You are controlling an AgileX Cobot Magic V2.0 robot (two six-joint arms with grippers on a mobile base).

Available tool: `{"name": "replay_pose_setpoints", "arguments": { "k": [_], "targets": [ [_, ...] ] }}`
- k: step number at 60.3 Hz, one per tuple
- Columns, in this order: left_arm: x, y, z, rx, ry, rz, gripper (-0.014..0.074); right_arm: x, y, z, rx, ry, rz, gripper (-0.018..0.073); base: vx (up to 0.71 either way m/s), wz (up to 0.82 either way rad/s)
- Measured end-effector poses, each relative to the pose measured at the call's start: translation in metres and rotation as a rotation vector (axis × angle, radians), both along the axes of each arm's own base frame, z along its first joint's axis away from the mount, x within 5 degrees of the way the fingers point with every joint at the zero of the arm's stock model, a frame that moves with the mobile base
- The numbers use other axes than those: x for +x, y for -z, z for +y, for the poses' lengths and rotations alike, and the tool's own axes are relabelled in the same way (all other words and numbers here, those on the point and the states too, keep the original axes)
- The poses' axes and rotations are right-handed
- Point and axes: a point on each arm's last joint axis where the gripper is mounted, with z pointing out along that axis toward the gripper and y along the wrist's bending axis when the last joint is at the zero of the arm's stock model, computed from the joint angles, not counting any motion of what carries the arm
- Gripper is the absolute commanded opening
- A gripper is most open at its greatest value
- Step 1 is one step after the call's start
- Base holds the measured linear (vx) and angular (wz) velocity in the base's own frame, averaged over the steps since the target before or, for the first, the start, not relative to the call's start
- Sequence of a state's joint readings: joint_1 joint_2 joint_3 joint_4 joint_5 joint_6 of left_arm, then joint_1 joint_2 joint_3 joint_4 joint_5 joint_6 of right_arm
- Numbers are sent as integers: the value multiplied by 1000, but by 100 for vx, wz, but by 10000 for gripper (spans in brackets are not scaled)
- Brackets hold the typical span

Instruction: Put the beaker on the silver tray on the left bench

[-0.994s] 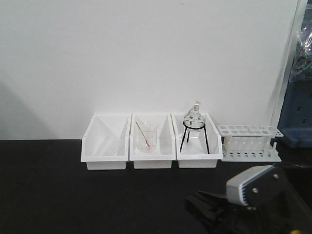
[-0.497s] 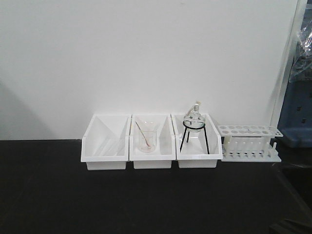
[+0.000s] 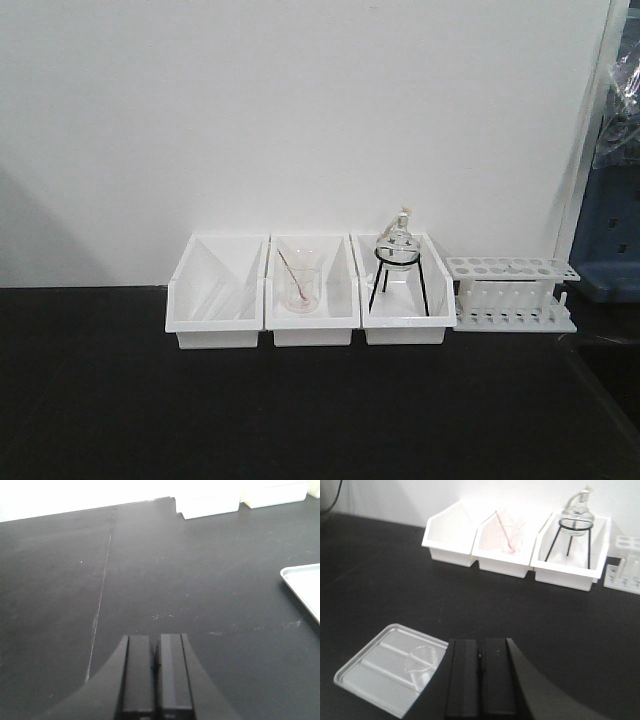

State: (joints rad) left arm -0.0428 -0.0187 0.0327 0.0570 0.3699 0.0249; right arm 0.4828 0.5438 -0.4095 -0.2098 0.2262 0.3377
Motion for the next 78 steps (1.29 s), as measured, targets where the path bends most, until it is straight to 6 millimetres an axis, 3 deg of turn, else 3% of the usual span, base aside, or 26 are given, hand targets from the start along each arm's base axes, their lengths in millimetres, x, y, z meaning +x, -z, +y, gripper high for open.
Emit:
{"name": "replay_pose_setpoints", "arguments": {
  "k": [9,18,23,78],
  "targets": [
    [0,0,0,0,0,0,1,-14,40,-24,122,179,-7,-14,0,0],
    [0,0,0,0,0,0,1,-34,84,-40,85,300,-55,-13,0,0],
    [0,0,0,0,0,0,1,-43,97,-44,73,328,-110,-12,0,0],
    [0,0,0,0,0,0,1,-50,103,-47,37,348,-119,-11,0,0]
  ]
}}
